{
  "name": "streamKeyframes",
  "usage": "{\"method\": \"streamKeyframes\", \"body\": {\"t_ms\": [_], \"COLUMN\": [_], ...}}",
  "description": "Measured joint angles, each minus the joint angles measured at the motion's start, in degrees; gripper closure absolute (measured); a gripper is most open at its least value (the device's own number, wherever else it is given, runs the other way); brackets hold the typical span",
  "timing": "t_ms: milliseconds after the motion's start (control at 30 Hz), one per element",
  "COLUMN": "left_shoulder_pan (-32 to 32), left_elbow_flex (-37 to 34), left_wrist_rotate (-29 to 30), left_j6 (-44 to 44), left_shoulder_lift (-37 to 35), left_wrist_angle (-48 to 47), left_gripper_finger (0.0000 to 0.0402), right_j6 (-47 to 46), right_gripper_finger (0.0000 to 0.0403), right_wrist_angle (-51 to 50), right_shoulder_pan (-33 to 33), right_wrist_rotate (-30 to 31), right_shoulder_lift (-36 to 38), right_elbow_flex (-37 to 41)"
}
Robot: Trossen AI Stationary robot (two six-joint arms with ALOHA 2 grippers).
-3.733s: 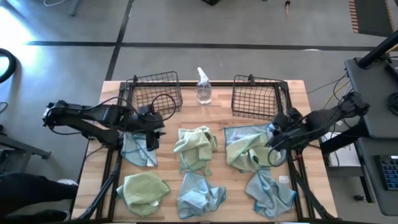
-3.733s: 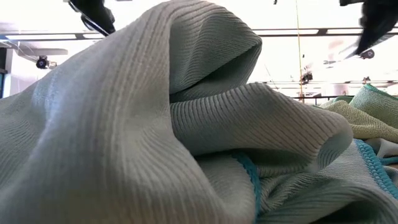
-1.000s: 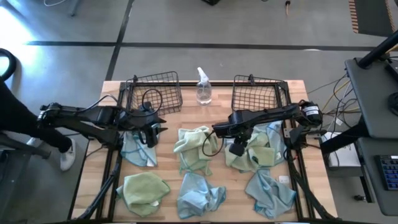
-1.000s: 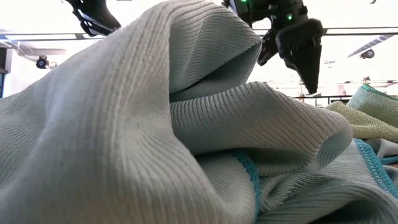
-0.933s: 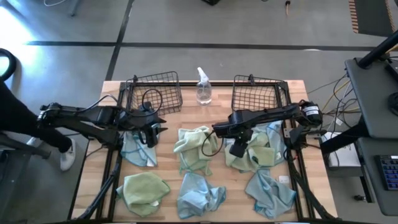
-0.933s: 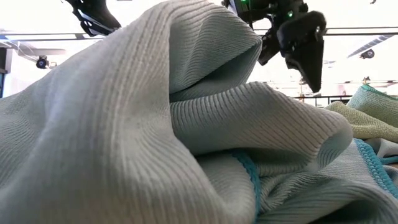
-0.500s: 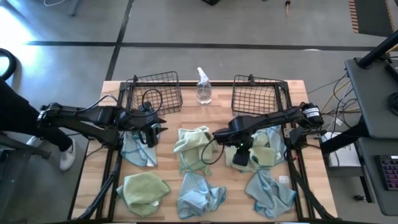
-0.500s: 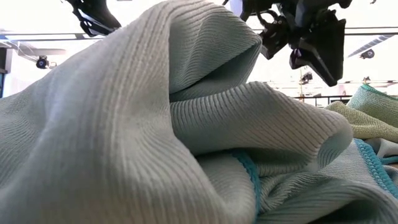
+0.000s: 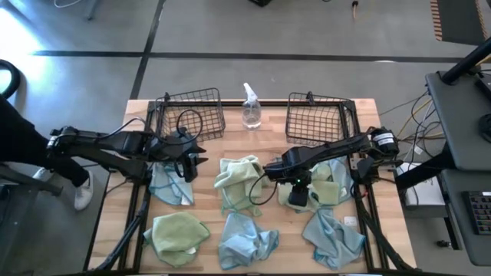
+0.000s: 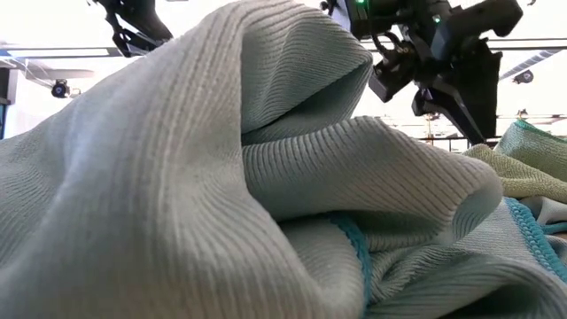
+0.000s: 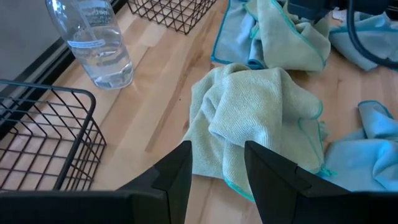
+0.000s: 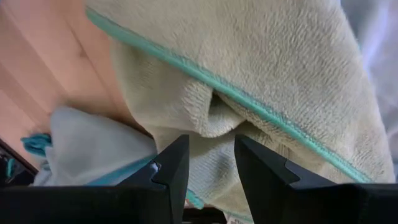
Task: Sort microfiber towel by color & place in baskets
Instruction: Put the green microfiber cloth into the right wire basket
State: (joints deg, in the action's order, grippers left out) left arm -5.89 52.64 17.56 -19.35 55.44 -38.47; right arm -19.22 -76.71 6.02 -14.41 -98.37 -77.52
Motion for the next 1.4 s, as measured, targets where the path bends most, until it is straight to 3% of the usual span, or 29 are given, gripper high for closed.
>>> {"method": "streamKeyframes", "body": {"t_ms": [800, 1400], "left_shoulder_pan": [0.0, 0.0], "left_elbow_flex": [0.0, 0.0], "left_wrist_rotate": [-0.09, -0.11], "left_j6": [-0.7, 3.82], "left_shoulder_lift": [3.29, 3.56], "left_wrist_angle": [2.53, 2.51], "left_gripper_finger": [0.0269, 0.0269], "right_j6": [0.8, -0.57], "right_gripper_finger": [0.028, 0.028], "right_wrist_angle": [13.11, 21.81], "right_shoulder_pan": [0.0, -0.02], "right_wrist_rotate": [-0.69, -0.61], "right_shoulder_lift": [-0.02, -0.02], "right_elbow_flex": [3.37, 8.36]}}
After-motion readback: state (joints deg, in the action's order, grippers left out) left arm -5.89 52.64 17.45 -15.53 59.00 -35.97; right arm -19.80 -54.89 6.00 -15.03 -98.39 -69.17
